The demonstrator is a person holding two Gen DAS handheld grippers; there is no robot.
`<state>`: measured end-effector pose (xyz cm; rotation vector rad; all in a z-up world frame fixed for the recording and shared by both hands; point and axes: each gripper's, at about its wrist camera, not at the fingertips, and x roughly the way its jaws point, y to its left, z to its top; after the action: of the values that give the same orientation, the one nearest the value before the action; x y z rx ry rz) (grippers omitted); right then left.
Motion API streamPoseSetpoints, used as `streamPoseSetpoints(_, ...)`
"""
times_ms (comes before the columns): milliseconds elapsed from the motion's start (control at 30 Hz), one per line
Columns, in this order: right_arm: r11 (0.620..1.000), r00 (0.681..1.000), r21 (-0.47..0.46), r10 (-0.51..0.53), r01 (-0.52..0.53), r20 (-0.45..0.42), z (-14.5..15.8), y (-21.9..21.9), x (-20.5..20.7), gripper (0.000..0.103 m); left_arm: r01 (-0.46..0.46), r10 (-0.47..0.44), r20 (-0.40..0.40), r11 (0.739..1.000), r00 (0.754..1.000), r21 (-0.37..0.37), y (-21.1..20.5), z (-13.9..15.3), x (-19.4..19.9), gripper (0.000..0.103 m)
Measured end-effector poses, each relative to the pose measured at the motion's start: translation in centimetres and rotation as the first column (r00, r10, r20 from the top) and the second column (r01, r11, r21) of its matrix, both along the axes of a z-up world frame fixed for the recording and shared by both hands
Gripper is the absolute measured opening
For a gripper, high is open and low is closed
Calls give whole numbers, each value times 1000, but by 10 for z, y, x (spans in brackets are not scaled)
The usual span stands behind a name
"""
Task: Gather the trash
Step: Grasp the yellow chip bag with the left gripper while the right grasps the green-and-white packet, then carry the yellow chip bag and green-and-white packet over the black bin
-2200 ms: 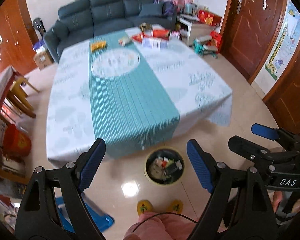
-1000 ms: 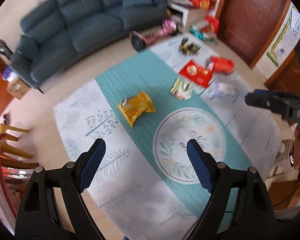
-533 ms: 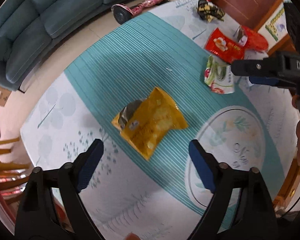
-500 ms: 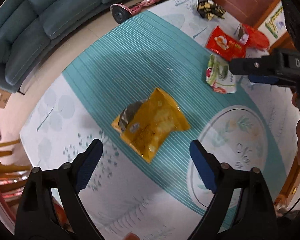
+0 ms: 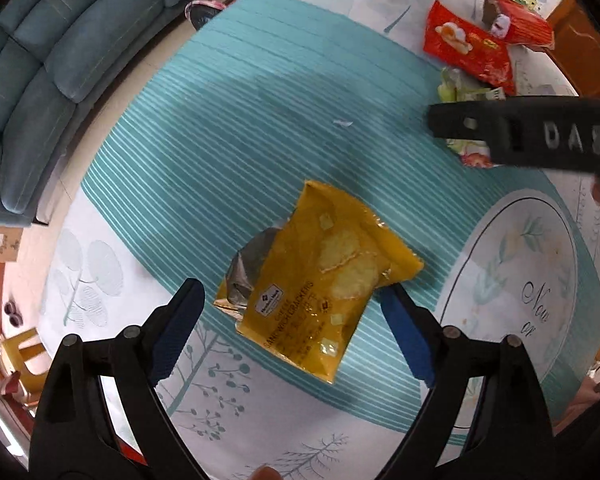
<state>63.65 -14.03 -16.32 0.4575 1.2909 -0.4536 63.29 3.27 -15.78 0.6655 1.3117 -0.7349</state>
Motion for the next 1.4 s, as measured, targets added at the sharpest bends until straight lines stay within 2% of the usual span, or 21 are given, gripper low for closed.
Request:
streamPoseSetpoints(100, 1000, 999, -4, 27, -27, 25, 2, 0, -6, 62, -64, 63, -49, 998, 997, -24, 2, -4, 10, 80)
streamPoseSetpoints(167, 999, 998, 21, 24, -25, 53, 2, -1, -12, 48, -93, 92, -37, 995, 995, -37, 4, -1, 14, 67)
streamPoseSetpoints(200, 999, 998, 31, 24, -25, 60, 2, -2, -15, 41, -106, 104, -32, 993, 994, -45, 5, 1, 15, 53)
streamPoseSetpoints(233, 998, 997, 47, 26, -30, 66, 2, -1, -17, 39, -115, 114, -27, 992, 993, -50, 5, 3, 15, 36)
streamPoseSetpoints(267, 998, 997, 54, 31, -35, 73, 2, -1, -18, 37, -123, 122, -28, 991, 992, -50, 7, 4, 15, 30)
streamPoseSetpoints(333, 996, 995, 84, 32, -40, 93, 3, -2, -25, 26, -154, 151, -46, 986, 988, -63, 9, 6, 14, 19)
streamPoseSetpoints(400, 988, 994, 151, 12, -29, 108, 3, -8, -32, 17, -177, 175, -41, 982, 984, -69, 11, 11, 9, 14)
streamPoseSetpoints(433, 984, 993, 176, 4, -25, 117, 3, -10, -39, 16, -190, 187, -48, 979, 981, -75, 13, 13, 6, 12)
streamPoseSetpoints(600, 968, 982, 246, -6, -42, 190, 16, -11, -80, 15, -248, 240, -77, 961, 968, -123, 22, 33, -35, 9)
streamPoseSetpoints(800, 954, 966, 293, -15, -64, 258, 44, -11, -141, 15, -297, 286, -91, 941, 954, -163, 33, 75, -114, 8)
streamPoseSetpoints(1000, 953, 940, 268, 47, -144, 337, 98, -13, -227, 14, -327, 310, -106, 918, 945, -225, 36, 127, -193, 8)
streamPoseSetpoints(1133, 947, 915, 241, 108, -214, 388, 130, -12, -288, 14, -347, 338, -81, 898, 938, -269, 38, 161, -246, 8)
streamPoseSetpoints(1233, 939, 895, 211, 164, -271, 415, 152, -12, -337, 14, -368, 366, -63, 882, 928, -296, 27, 176, -287, 8)
streamPoseSetpoints(1400, 927, 872, 206, 195, -313, 448, 167, -32, -416, 14, -396, 404, -44, 861, 914, -318, 0, 188, -365, 8)
